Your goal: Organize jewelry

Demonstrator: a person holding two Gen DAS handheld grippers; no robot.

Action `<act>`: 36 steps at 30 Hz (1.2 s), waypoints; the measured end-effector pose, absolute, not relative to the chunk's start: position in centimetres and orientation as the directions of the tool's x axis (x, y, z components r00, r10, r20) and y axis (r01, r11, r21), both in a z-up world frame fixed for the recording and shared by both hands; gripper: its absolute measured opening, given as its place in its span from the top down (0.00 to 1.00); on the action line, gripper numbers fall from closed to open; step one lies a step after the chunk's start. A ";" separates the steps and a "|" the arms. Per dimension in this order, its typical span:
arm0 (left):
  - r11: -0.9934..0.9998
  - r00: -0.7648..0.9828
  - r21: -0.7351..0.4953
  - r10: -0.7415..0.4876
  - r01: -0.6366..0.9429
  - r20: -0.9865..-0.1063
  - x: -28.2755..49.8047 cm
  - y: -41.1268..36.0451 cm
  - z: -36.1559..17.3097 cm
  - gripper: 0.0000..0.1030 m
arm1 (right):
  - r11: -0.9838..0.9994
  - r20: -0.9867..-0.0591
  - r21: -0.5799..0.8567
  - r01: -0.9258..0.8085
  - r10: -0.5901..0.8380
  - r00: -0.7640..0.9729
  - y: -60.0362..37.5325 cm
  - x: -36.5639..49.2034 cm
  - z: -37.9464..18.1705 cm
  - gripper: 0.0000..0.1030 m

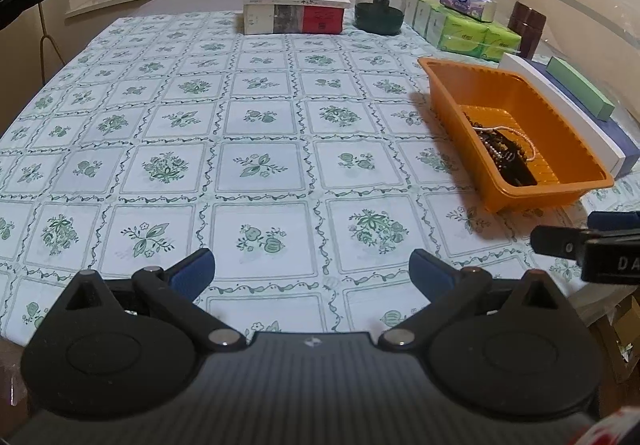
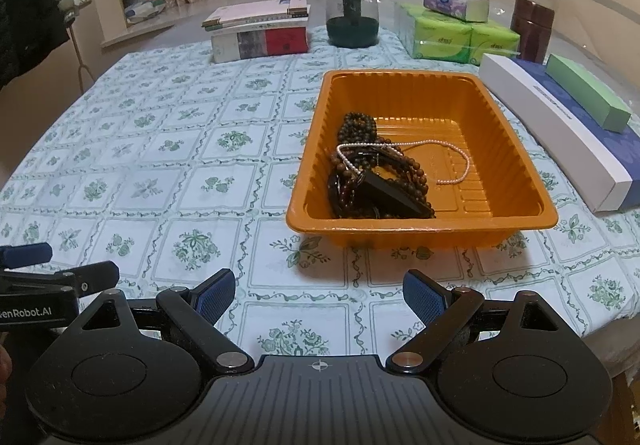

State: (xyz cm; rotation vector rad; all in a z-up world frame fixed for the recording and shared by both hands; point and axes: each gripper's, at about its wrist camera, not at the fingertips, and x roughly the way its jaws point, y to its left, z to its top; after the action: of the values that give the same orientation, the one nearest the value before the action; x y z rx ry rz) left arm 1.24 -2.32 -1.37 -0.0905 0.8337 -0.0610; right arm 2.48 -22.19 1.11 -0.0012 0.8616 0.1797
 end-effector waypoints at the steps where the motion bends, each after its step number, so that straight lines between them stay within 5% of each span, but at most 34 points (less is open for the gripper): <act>1: 0.994 0.671 -0.106 -0.093 0.021 -0.736 1.3 -2.4 -1.3 0.00 | 0.985 -0.755 0.071 -0.159 0.157 0.636 -22.2 2.5 1.1 0.12; 36: 0.993 0.675 -0.111 -0.100 0.027 -0.731 1.3 -2.4 -1.2 0.00 | 0.984 -0.753 0.072 -0.164 0.162 0.638 -22.0 2.6 1.0 0.12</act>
State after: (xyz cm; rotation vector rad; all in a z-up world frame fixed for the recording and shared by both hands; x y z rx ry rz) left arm 1.27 -2.44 -1.21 -0.0936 0.8273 -0.0718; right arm 2.59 -21.98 1.01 -0.0028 0.8585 0.1857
